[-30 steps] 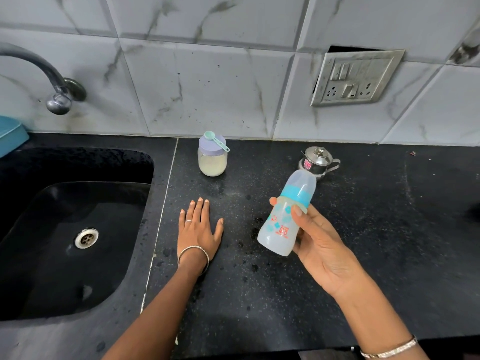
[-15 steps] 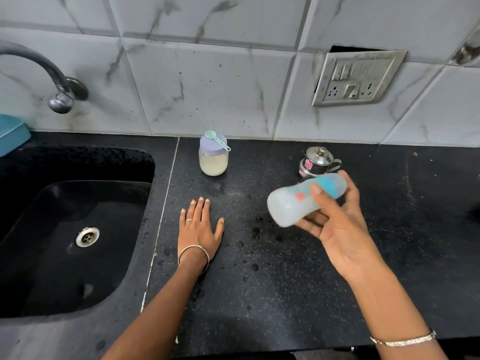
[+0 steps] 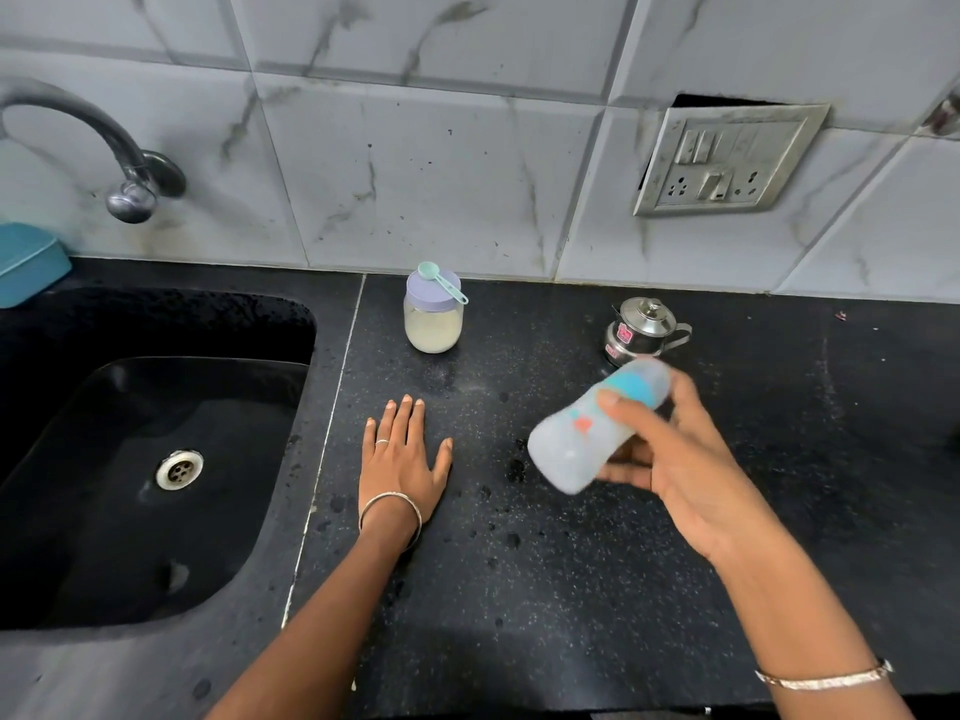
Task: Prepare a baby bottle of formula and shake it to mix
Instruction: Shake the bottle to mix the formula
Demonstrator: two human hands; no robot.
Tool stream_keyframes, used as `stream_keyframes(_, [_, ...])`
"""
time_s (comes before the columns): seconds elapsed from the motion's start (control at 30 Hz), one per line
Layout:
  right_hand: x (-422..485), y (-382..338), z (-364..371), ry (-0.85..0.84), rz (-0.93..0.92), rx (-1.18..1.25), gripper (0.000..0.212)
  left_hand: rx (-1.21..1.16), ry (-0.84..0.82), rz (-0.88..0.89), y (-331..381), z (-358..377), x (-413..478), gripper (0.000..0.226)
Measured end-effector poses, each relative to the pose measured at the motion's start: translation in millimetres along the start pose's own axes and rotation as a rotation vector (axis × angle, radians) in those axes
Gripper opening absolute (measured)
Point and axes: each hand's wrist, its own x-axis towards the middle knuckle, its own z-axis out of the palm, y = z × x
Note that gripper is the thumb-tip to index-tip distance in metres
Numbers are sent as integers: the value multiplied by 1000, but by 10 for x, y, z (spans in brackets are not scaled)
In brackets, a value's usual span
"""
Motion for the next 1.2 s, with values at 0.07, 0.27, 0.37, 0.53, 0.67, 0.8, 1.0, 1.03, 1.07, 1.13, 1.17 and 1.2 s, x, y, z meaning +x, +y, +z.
stream_keyframes(0.07, [4,7,20,-2,12,-69,64,3,-7,-1,2,-3,-1,81])
stream_keyframes(0.27, [45,14,33,115,-70,97,60,0,-6,-2,2,-4,-2,80])
stream_keyframes(0.37, [17,0,6,-13,0,-83,66,1,-9,-1,2,-3,-4,81])
stream_keyframes(0.53, [71,33,17,149,-26,123,57,-3,-8,-2,3,-6,-5,81])
stream_keyframes(0.67, [22,11,-1,-66,51,-140,65,0,-14,-3,9,-11,0,80])
stream_keyframes(0.8, [65,-3,23,141,-55,83,59,-2,-12,-4,9,-12,1,81])
stream_keyframes(1.0, [-10,-8,33,-27,-15,-59,69,3,-22,-4,11,-15,1,80])
stream_keyframes(1.03, [9,-2,31,14,-26,-18,68,5,-25,-6,8,-15,-1,80])
stream_keyframes(1.07, [27,9,30,63,-37,50,65,7,-25,-6,8,-14,-3,80])
stream_keyframes(1.13, [43,39,24,99,-41,112,63,7,-18,-5,8,-17,-12,80])
stream_keyframes(1.17, [39,44,24,64,-28,72,64,6,-14,-4,9,-21,-10,80])
stream_keyframes(1.2, [21,43,29,-4,-2,5,66,4,-11,-4,6,-20,-11,80])
